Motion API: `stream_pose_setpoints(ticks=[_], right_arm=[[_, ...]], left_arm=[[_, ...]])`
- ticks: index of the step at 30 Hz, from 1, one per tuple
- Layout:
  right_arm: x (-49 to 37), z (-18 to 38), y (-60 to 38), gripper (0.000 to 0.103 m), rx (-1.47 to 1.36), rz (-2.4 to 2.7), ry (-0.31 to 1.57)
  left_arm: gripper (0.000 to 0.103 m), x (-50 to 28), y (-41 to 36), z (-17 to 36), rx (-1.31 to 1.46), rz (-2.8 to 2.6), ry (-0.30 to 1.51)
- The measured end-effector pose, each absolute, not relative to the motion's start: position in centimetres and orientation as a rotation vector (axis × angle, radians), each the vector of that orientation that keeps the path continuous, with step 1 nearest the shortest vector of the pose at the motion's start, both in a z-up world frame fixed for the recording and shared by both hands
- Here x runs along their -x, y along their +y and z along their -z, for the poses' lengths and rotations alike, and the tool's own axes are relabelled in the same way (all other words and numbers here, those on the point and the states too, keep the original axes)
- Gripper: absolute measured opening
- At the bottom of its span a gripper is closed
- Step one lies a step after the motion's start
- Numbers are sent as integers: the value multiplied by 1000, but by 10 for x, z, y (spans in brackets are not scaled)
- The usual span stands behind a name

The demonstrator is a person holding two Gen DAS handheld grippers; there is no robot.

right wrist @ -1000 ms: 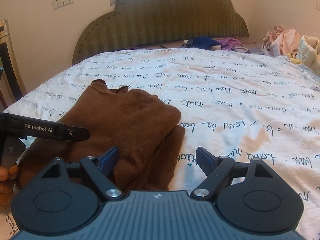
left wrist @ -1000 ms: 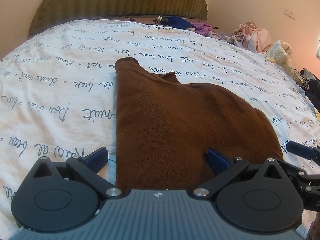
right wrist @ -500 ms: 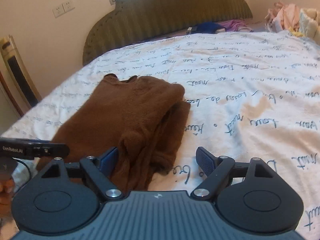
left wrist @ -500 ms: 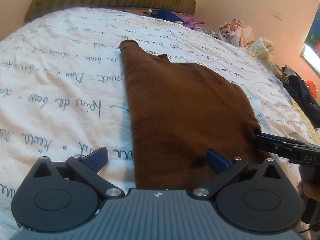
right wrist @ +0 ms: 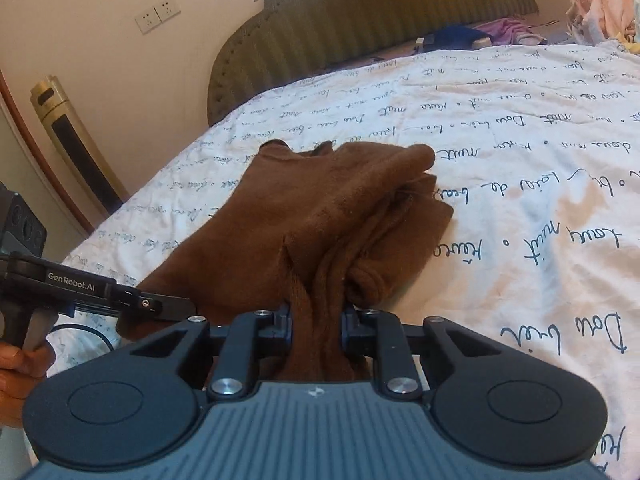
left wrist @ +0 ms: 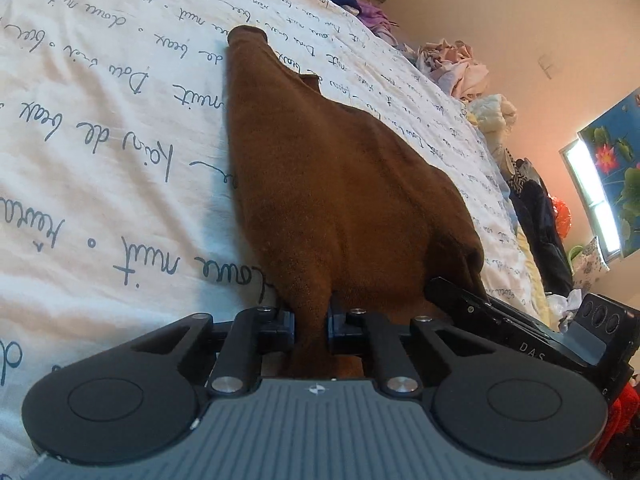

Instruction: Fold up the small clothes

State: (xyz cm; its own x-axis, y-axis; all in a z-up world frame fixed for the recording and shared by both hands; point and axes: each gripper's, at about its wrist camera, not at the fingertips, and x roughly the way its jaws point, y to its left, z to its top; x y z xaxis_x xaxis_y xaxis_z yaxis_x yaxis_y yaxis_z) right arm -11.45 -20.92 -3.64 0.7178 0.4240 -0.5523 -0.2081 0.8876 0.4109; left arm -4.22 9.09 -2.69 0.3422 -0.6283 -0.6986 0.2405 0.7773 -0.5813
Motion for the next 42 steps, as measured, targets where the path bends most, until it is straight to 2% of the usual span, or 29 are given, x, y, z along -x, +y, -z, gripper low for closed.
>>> stream_pose_setpoints(ticks=[4,5,6,7,8,9,10,11,13,17,18,21,23,24,25,26,27,34,38,39,40,41,42], right_arm=[[129,30,-208,18,-326,-391,695],[131,35,-203,19,-274,-394,728],[133,44,-197,23,-214,-377,752],[134,53,-193,28,-164,-355,780],[135,56,-196,39,-175,-347,777],[137,53,-201,46,-207,-337,766],[143,44,-207,46,-211,-317,737],[150,33,-209,46,-184,-305,690],[159,13,-216,47,-155,-295,582],[138,-9,-208,46,-54,-275,480],[127,-8,-206,42,-70,-309,496],[92,10,-192,32,-48,-316,566],[72,35,-185,32,75,-221,634],[65,47,-191,32,43,-223,659],[64,53,-202,31,-23,-241,648],[63,54,-208,32,-46,-246,644],[62,54,-212,35,-61,-240,648],[99,25,-210,38,-130,-216,579],[107,36,-199,38,-111,-225,604],[103,47,-196,40,-73,-202,630],[100,57,-198,48,-63,-186,634],[97,62,-205,71,-97,-169,631],[93,65,-216,84,-165,-167,650]], left_arm=[[13,53,100,21,399,602,1085],[16,55,103,26,394,593,1088],[22,56,106,32,374,569,1098],[36,56,107,40,339,543,1108],[36,58,110,42,349,547,1096],[38,61,113,38,354,531,1090],[53,68,117,25,323,502,1052],[79,76,117,11,269,480,989],[96,87,114,-18,223,509,858],[100,78,77,-47,202,558,750],[102,72,66,-44,206,567,746],[98,52,24,-13,150,519,781],[93,45,7,17,86,482,828],[95,48,0,29,43,465,813],[102,60,-7,37,-59,463,743],[103,67,-12,43,-109,455,722],[103,72,-14,44,-122,441,704],[103,78,-3,20,-78,415,737],[103,80,-9,30,-129,392,737],[103,81,-11,32,-141,389,731],[103,82,-13,32,-152,381,728],[103,83,-14,33,-156,376,727],[103,83,-14,32,-153,375,729]])
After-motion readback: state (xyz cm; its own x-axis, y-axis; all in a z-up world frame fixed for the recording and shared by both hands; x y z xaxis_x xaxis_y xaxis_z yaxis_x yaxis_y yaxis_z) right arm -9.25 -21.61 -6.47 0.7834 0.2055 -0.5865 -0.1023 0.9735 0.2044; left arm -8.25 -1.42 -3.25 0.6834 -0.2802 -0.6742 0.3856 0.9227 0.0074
